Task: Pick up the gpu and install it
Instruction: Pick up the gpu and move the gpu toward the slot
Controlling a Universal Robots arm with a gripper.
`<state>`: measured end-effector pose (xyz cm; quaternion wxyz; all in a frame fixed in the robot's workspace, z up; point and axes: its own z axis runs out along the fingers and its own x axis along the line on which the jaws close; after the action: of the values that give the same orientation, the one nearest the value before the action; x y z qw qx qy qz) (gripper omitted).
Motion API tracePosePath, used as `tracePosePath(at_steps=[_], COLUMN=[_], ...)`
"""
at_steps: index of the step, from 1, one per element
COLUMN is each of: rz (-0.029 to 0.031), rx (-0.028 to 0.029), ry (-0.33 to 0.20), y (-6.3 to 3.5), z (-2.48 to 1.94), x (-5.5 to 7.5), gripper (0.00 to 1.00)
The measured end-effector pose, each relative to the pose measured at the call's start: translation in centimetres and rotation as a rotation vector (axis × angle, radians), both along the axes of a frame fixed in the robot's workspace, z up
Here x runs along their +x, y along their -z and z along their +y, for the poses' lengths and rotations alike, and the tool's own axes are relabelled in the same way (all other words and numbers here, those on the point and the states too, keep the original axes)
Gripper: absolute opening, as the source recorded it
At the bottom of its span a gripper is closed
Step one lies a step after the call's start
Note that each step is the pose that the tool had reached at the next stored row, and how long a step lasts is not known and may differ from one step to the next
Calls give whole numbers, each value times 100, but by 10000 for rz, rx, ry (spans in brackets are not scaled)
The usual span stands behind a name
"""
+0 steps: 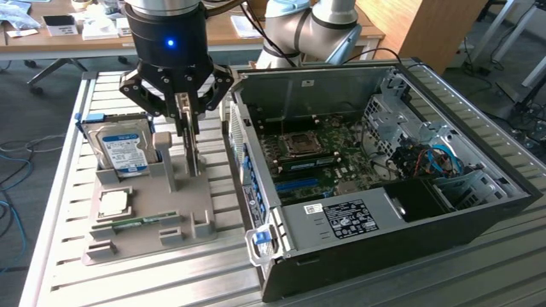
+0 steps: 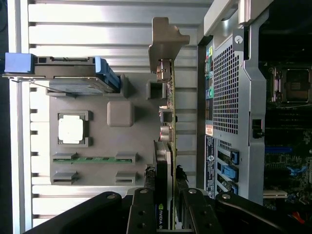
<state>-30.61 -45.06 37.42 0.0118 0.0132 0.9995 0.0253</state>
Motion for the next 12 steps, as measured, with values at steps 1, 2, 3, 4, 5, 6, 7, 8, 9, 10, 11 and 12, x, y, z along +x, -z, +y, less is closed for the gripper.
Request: tracePosePath(at_steps=[1, 2, 3, 4, 5, 6, 7, 8, 9, 10, 11, 12], rz=[0, 0, 1, 0, -1, 1, 2, 1, 1, 1, 0, 0], rx=[0, 0, 0, 0, 1, 0, -1, -1, -1, 0, 1, 3], ry=[0, 0, 0, 0, 0, 0, 0, 0, 0, 0, 0, 0], y=[0, 0, 0, 0, -1, -6, -13, -21, -33, -46, -58, -71], z=[0, 0, 0, 0, 0, 0, 0, 0, 0, 0, 0, 0], x=[0, 0, 0, 0, 0, 0, 0, 0, 0, 0, 0, 0], gripper=[27, 27, 27, 27, 27, 27, 27, 27, 27, 27, 27, 27])
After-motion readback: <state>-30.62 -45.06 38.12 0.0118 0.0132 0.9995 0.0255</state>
